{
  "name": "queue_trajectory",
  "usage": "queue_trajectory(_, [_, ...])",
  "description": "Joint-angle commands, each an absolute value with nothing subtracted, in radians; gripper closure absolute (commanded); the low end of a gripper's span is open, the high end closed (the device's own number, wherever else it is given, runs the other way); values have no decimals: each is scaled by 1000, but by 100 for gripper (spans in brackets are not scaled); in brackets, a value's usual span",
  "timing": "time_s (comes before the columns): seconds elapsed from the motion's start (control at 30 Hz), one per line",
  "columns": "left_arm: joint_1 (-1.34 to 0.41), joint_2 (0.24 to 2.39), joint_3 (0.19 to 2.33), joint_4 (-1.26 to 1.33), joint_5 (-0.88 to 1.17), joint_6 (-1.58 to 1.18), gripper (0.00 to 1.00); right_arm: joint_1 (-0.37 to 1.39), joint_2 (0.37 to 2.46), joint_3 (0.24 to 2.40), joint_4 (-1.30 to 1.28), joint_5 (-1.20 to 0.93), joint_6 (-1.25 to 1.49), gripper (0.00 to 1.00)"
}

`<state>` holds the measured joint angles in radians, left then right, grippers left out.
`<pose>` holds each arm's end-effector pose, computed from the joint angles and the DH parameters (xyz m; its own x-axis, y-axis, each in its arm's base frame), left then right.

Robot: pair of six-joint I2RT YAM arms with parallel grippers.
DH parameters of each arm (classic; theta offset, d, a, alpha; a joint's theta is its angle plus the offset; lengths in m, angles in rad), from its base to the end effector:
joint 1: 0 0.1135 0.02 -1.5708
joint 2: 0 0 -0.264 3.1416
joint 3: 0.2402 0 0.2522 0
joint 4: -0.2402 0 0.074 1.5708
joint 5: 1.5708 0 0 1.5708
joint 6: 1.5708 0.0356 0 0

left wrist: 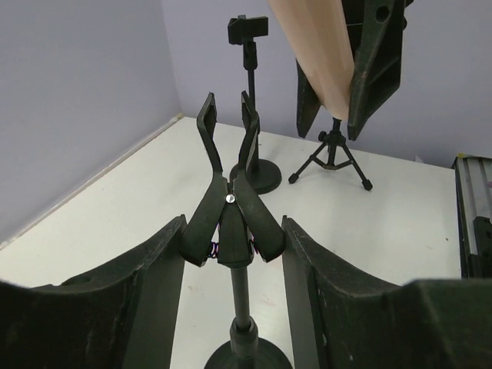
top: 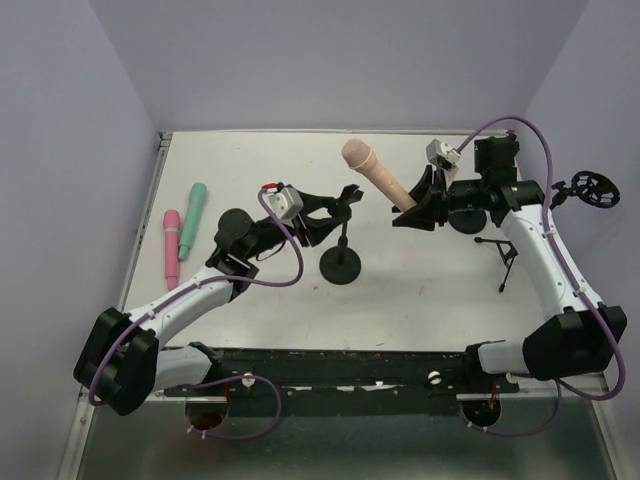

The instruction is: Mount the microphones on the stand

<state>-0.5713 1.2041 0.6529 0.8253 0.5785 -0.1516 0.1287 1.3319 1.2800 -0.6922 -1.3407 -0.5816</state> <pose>0.2127 -0.1599 0.3109 0.0898 -0.2081 -0.9740 0.9196 0.3928 0.0009 0.2590 0.0685 0.3616 -0.1549 -0.1464 -0.9770 -0.9871 0.0644 0.1469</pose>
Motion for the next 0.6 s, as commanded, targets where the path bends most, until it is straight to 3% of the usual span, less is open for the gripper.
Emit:
queue_trajectory(0.0, [-561,1183,690,759,652,-115,77,129,1391,1391,-869,-1293,-838,85])
queue_trajectory(0.1, [-546,1178,706,727,678,-115,76,129,1466,1466,-943,-1253,-946,85])
queue_trajectory(0.23, [-538,1172,710,700,676,-135,35,133,1557,1575,-1011,-1249,-1014,85])
queue_trajectory(0.3, [-541,1169,707,695,669,-147,22,133,1588,1607,-1022,-1267,-1017,85])
queue_trajectory(0.4, [-541,1167,703,696,661,-147,14,138,1615,1623,-1026,-1282,-1022,85])
queue_trajectory(0.57, [-540,1169,693,712,646,-144,11,147,1624,1623,-1029,-1273,-1025,85])
